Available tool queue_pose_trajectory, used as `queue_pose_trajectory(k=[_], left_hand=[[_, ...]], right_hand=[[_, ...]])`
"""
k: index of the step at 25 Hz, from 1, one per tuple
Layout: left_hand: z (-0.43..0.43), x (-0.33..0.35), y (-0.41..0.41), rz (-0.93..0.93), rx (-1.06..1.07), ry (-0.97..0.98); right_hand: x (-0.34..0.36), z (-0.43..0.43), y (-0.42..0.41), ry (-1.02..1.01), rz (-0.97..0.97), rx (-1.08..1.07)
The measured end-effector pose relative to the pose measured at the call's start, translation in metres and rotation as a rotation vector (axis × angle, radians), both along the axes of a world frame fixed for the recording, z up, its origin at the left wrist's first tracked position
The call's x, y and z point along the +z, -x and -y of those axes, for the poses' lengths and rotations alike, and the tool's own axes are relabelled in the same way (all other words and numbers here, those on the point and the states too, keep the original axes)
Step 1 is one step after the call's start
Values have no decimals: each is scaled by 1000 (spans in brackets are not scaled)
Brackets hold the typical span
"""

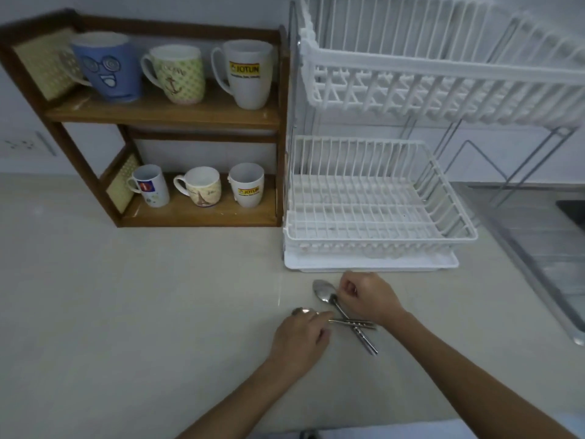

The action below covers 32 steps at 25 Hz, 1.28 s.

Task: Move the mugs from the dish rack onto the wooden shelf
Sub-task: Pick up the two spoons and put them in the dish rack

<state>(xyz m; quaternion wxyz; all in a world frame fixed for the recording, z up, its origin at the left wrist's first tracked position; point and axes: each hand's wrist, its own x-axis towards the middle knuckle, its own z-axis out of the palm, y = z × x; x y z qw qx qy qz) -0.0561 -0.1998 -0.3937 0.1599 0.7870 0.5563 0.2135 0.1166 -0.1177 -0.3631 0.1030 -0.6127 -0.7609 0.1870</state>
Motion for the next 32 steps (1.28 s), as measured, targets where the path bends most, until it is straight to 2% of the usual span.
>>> queue_pose_trajectory(k=[4,8,12,15,19,22,26,32], left_hand=[[9,-5,-29,-282,30,-76],[11,-3,-36,-321,136,-61],[19,-6,-29,-438,288,94],[21,-1,-28,-426,440,187],[17,5,-26,-227,627,289],[14,9,-22,-67,668,380],[7,24,-9,208,710,513],[-33,99,-1,781,396,753]], right_hand=[[-14,-5,-15,188,120,-8],[-17,-10,-15,218,161,102],[-13,-7,-1,252,152,190],[-14,-3,8,244,192,222],[-13,0,9,244,201,225],[-10,-1,3,256,134,213],[9,-4,-12,314,-191,176],[69,-42,-43,229,-634,155]])
